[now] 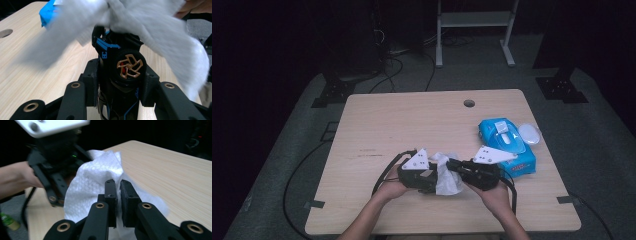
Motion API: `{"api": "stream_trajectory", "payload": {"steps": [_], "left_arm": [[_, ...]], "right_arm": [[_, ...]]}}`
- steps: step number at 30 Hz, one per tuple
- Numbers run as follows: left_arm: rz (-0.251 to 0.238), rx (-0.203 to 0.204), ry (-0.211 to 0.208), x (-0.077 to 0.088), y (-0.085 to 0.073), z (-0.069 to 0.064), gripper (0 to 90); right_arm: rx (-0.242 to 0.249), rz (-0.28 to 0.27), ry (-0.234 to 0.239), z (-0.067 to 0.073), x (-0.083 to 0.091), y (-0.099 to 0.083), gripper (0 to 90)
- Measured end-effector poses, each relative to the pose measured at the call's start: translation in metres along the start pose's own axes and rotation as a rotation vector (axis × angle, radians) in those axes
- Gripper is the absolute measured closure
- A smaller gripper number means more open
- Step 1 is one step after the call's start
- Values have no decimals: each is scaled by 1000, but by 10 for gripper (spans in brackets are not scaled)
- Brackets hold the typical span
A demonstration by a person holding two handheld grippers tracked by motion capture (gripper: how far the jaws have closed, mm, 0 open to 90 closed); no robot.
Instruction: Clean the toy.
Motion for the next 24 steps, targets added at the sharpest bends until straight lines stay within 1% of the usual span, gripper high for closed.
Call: {"api": "stream_trajectory", "payload": {"steps": [1, 2, 3, 4, 5, 7, 8, 10, 12, 14, 16, 17, 19, 20, 22, 24], "left_arm": [[-1, 2, 0, 0, 0, 0, 583], [-1, 4, -3, 0, 0, 1, 583], [-5, 8, -1, 1, -1, 1, 583], [-4, 17, -2, 1, -1, 2, 584], [-7, 19, -1, 1, -1, 2, 583], [-4, 13, -2, 0, -1, 1, 583], [-2, 7, -4, -1, 0, 0, 583], [-2, 0, -13, -3, 0, -2, 583], [-2, -1, -12, -2, 0, -3, 583], [-3, 0, -9, -1, 0, -3, 583], [-4, 3, -7, -2, 0, -3, 583], [-3, 9, -5, -2, 0, -2, 583], [-5, 16, -7, -2, -1, -1, 583], [-6, 13, -9, -2, -1, -1, 583], [-6, 8, -10, -3, 0, -2, 583], [-14, 13, -19, -2, 0, -2, 582]], "right_arm": [[10, 3, 2, 3, -2, 0, 839], [32, 7, -7, 4, -3, 1, 841], [51, 12, -21, 3, -2, 2, 842], [58, 17, -31, 0, -1, 2, 842], [56, 18, -46, -4, 0, 1, 842], [33, 20, -51, -5, 2, 0, 842], [45, 20, -47, -3, 2, 1, 842], [41, 21, -31, 3, -1, 2, 842], [67, 19, -25, 7, -5, 4, 842], [53, 18, -21, 7, -7, 4, 842], [51, 18, -25, 6, -6, 4, 847], [60, 19, -29, 5, -6, 4, 849], [78, 26, -57, 3, -4, 5, 850], [69, 27, -64, 4, -3, 4, 849], [61, 20, -53, 7, -6, 4, 848], [76, 13, -48, 11, -9, 5, 848]]}}
Point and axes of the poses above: each handheld gripper's, and its own axes: x roughly backward along the jaws, y roughly out of its top, z roughly to its left, the point moved 2 cm from there along -x, roughly forward along the jaws, and after that the axes turned 15 degrees about -z, right-handed, at the moved point
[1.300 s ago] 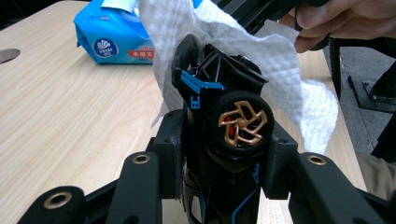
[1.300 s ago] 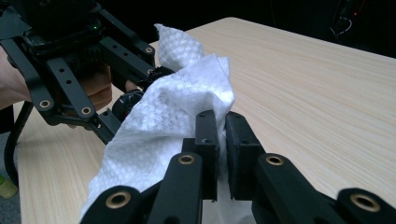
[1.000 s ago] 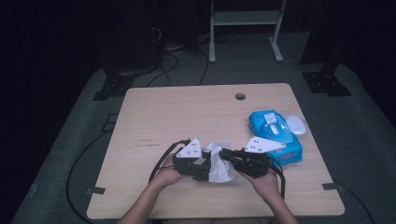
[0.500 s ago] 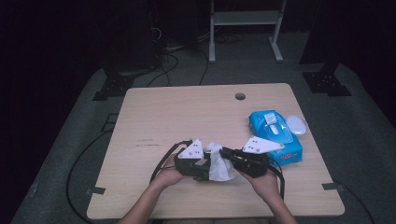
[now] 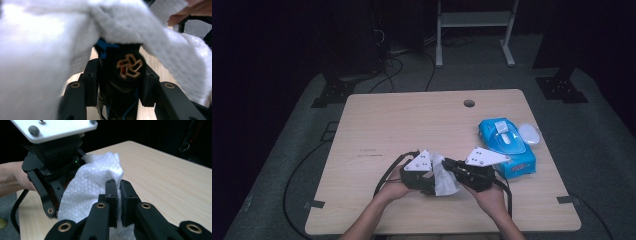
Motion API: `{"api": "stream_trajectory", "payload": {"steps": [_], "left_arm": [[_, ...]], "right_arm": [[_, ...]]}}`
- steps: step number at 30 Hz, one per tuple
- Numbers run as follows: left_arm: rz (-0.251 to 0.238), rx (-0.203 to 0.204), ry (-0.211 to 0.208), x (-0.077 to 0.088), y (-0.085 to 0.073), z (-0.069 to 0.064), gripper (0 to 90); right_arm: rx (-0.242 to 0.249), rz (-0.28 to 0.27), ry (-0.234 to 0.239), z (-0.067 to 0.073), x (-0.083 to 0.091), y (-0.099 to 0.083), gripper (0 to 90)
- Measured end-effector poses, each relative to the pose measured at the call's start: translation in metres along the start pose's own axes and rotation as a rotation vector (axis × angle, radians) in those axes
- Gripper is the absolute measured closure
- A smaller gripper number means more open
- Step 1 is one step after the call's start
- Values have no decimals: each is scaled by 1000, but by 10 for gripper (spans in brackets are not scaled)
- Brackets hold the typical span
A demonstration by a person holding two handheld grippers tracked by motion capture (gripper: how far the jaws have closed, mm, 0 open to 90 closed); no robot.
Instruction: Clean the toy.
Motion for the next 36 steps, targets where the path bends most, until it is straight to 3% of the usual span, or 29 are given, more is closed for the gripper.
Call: {"api": "stream_trajectory", "payload": {"steps": [3, 9, 12, 14, 16, 22, 29, 31, 34, 36], "left_arm": [[4, 8, 6, 1, -1, 1, 582], [7, 12, 13, 1, -2, 2, 582], [13, -4, 0, -2, -1, 0, 582], [-10, 21, -13, -1, -1, 1, 582], [-12, 26, -9, 1, -1, 2, 583], [5, 28, 10, 3, -3, 5, 581], [5, 24, 2, 4, -3, 5, 581], [-18, 42, 9, 8, -2, 8, 580], [-54, 63, 12, 14, 2, 11, 617], [-37, 39, 31, 13, 2, 11, 618]], "right_arm": [[6, 11, 4, -2, 1, 0, 850], [-5, 21, -41, -13, 12, -6, 848], [-21, 7, -2, -5, 7, -4, 847], [7, 6, 5, 1, 2, -1, 846], [0, 2, 18, 0, 1, 0, 847], [-39, 0, -24, -17, 12, -10, 846], [-30, 8, -40, -17, 16, -12, 847], [-32, 29, -63, -21, 18, -16, 847], [-87, 44, -67, -27, 20, -28, 848], [-115, 46, -62, -29, 19, -32, 848]]}}
Point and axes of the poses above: each handheld gripper's, and its own axes: x roughly backward along the jaws, y roughly out of its top, z roughly to its left, the point moved 2 cm from there along -x, roughly forward along the jaws, and after that the axes turned 15 degrees about -z, right-handed, at the moved point
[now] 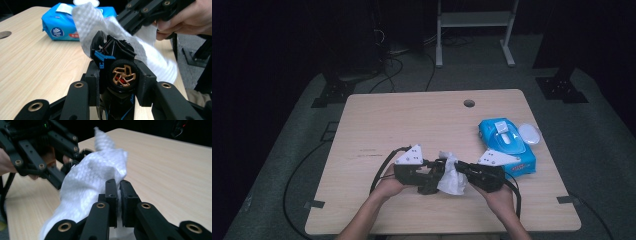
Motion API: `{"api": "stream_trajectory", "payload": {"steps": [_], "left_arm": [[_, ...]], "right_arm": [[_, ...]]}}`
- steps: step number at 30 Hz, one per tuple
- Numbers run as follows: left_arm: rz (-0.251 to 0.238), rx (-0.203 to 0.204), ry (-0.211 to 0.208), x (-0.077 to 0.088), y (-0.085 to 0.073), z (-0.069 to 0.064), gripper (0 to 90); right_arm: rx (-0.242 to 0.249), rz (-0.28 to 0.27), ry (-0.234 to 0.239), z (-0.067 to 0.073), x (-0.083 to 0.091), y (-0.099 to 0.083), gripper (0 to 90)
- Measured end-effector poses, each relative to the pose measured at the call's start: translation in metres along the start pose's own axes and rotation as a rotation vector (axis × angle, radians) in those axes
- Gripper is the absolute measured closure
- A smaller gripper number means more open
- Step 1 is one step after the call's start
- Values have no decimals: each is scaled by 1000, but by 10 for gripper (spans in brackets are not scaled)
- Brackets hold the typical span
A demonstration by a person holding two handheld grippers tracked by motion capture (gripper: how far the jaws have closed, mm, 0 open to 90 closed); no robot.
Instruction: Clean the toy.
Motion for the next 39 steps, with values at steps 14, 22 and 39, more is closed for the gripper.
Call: {"api": "stream_trajectory", "payload": {"steps": [14, 22, 39], "left_arm": [[-5, 19, -24, -3, -2, -1, 621], [7, 24, -24, -6, -2, -1, 621], [244, 2, -87, -60, 9, 15, 620]], "right_arm": [[11, -41, 48, 9, 0, 7, 848], [5, -12, 25, 3, 1, 3, 846], [-77, 50, -75, -38, 21, -19, 846]]}}
Point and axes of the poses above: each handheld gripper's, and its own axes: x roughly backward along the jaws, y roughly out of its top, z roughly to its left, the point moved 2 cm from there along -x, roughly forward along the jaws, and after that the axes turned 15 degrees about -z, right-handed, at the moved point
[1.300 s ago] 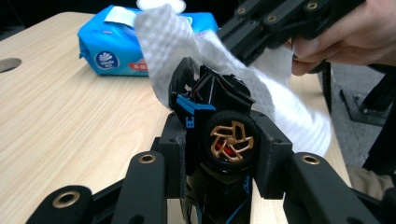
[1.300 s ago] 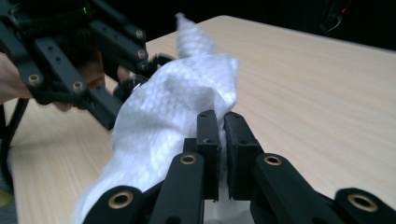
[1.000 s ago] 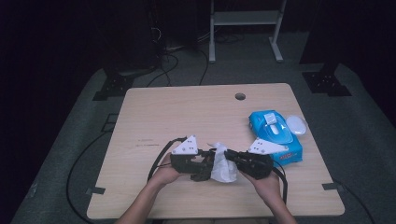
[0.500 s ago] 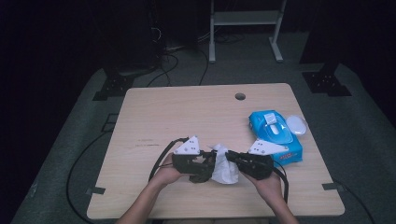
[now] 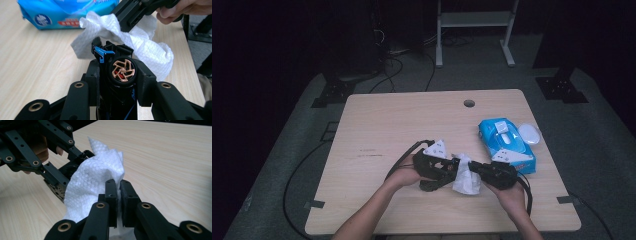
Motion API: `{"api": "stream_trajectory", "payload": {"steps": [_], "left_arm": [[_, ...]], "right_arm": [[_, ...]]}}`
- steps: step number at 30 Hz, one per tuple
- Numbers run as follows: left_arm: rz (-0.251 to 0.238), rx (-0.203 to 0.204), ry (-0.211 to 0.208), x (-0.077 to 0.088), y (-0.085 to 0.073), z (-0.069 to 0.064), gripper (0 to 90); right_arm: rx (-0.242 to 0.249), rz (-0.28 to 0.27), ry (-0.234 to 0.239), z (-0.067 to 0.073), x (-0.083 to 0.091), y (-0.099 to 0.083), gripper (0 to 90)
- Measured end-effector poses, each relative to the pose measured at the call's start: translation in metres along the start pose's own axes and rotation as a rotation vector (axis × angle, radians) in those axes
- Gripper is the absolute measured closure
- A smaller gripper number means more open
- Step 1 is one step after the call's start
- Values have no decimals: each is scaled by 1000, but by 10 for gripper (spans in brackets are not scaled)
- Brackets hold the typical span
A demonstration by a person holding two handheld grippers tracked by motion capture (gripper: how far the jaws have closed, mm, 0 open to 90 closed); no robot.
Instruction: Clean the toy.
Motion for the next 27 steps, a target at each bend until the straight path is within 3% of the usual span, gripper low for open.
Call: {"api": "stream_trajectory", "payload": {"steps": [2, 5, 7, 17, 27], "left_arm": [[68, -25, 1, -10, -1, 2, 619], [128, -37, -5, -20, -9, 3, 622], [149, -21, -9, -22, -14, 4, 621], [240, -81, 9, -20, -12, -1, 603], [220, -62, 7, -7, -21, -3, 520]], "right_arm": [[-6, 8, -12, -4, 1, -3, 846], [-10, 13, -23, -7, 3, -4, 846], [-6, 14, -21, -7, 4, -4, 846], [2, 38, -1, -1, -4, -7, 844], [17, 47, 31, 9, -10, -6, 842]]}}
Point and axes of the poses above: each handheld gripper's, and its own axes: x roughly backward along the jaws, y roughly out of its top, z roughly to its left, the point moved 2 cm from there along -x, roughly forward along the jaws, and after that the axes turned 15 degrees about -z, right-handed, at the moved point
